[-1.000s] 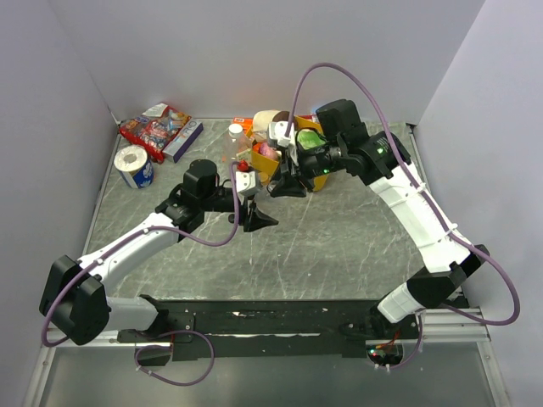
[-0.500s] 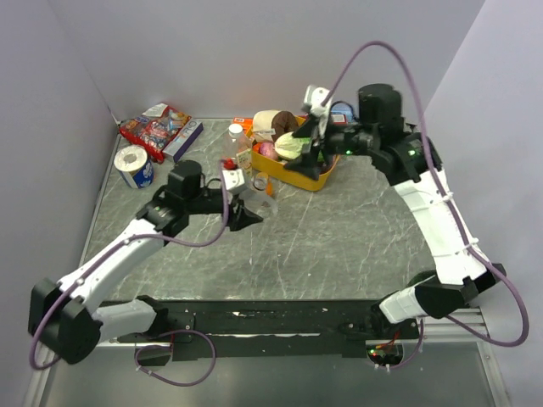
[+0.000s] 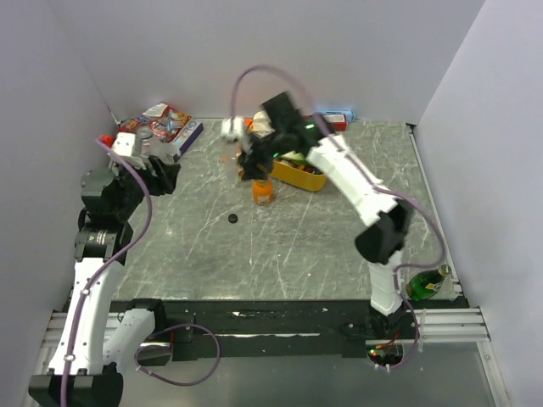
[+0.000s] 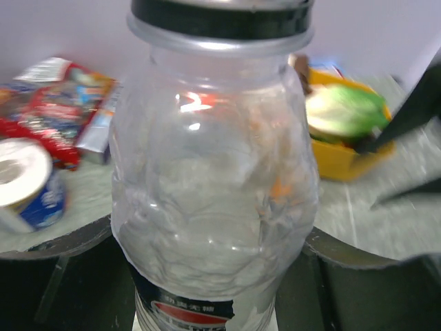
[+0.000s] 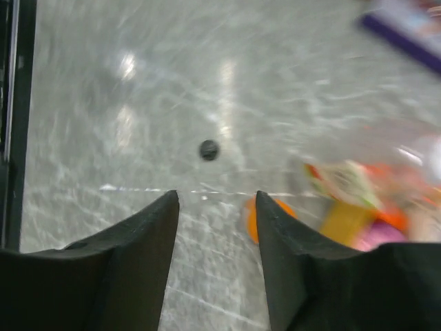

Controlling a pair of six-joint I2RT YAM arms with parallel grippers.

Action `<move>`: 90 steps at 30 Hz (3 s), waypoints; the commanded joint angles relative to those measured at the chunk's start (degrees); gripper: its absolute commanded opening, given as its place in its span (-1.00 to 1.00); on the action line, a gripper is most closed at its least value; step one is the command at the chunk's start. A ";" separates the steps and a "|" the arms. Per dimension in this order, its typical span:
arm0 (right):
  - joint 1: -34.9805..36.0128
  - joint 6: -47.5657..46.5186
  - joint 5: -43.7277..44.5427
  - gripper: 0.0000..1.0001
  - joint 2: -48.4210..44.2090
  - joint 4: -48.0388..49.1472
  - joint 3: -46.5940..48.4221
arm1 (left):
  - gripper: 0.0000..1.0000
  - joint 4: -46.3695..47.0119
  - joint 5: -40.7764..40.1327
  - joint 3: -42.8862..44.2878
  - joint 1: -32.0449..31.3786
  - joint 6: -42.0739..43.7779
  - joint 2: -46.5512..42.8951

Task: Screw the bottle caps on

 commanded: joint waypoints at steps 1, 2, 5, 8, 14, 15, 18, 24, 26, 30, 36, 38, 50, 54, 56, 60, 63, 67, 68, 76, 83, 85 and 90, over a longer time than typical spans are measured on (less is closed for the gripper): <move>4.25 -9.99 2.11 0.03 6.68 -8.97 4.22 | -0.98 1.25 -6.20 1.94 4.06 -5.12 -4.35; 4.43 -9.65 2.55 0.02 8.09 -8.63 4.48 | -0.98 0.81 -6.03 1.77 5.02 -5.20 -4.97; 5.22 -4.30 5.35 0.01 13.36 -5.30 5.71 | -0.98 0.19 -5.24 0.01 5.56 -5.73 -7.86; 5.31 6.59 10.71 0.03 17.15 2.07 5.54 | -0.98 -1.30 -3.92 -1.57 6.09 -6.52 -10.59; 5.83 22.51 14.77 0.09 21.98 6.31 3.97 | -0.98 -2.97 -2.25 -4.03 6.70 -7.40 -13.05; 6.10 23.48 14.77 0.11 22.16 6.67 3.52 | -0.98 -3.06 -2.07 -4.21 6.79 -7.40 -13.32; 7.33 24.10 15.91 0.24 23.22 6.58 2.73 | -0.98 -2.80 -1.37 -5.09 6.79 -7.05 -14.37; 9.70 22.88 19.51 0.27 25.59 7.28 2.81 | -0.98 -3.24 -1.28 -5.53 6.70 -6.96 -14.82; 10.05 22.61 21.45 0.28 26.99 6.76 3.69 | -0.98 -3.24 -1.54 -5.61 6.79 -6.96 -14.99; 10.41 21.73 23.47 0.28 27.61 6.67 2.47 | -0.98 -2.98 -1.10 -5.88 6.79 -7.14 -14.99; 10.41 21.82 23.65 0.23 28.67 6.23 1.93 | -0.98 -2.27 -0.23 -6.67 6.79 -7.93 -14.73; 10.41 21.99 23.83 0.22 29.19 6.32 2.55 | -0.98 -2.18 0.04 -6.93 6.70 -8.19 -14.73; 10.41 21.56 23.82 0.17 30.51 6.41 2.46 | -0.98 -2.10 0.74 -7.90 6.79 -8.90 -14.55; 10.41 21.29 24.09 0.10 31.13 6.49 2.90 | -0.97 -2.09 1.09 -8.08 6.79 -8.81 -14.29; 10.41 21.12 24.09 0.05 31.30 6.58 2.99 | -0.97 -2.18 1.18 -8.08 6.79 -8.81 -14.29; 10.41 20.33 23.74 -0.07 31.13 6.41 2.38 | -0.98 -2.18 1.45 -8.34 6.88 -8.72 -14.29; 10.50 18.92 23.65 -0.16 30.16 6.76 1.41 | -0.97 -2.01 2.06 -8.78 6.88 -8.28 -14.20; 10.50 16.81 22.43 -0.26 24.30 6.85 -2.44 | -0.97 -1.22 6.62 -11.14 6.88 -5.21 -14.46; 10.50 15.68 22.07 -0.28 22.36 6.93 -3.94 | -0.97 -0.69 10.72 -11.94 6.79 -4.25 -14.46; 10.32 4.89 10.14 -0.36 -11.52 11.95 -32.65 | -0.97 4.76 34.91 -18.01 6.70 12.25 -7.98; 9.35 -15.33 4.76 -0.37 -35.91 6.61 -45.08 | -0.97 -5.05 45.47 -11.35 -3.74 36.50 7.31; 9.35 -22.96 4.49 -0.38 -40.56 3.87 -45.09 | -0.97 -14.52 46.70 -6.70 -8.30 47.32 13.27; 9.79 -34.76 4.23 -0.38 -44.37 -5.34 -41.66 | -0.97 -18.45 46.27 -3.15 -15.61 55.26 18.93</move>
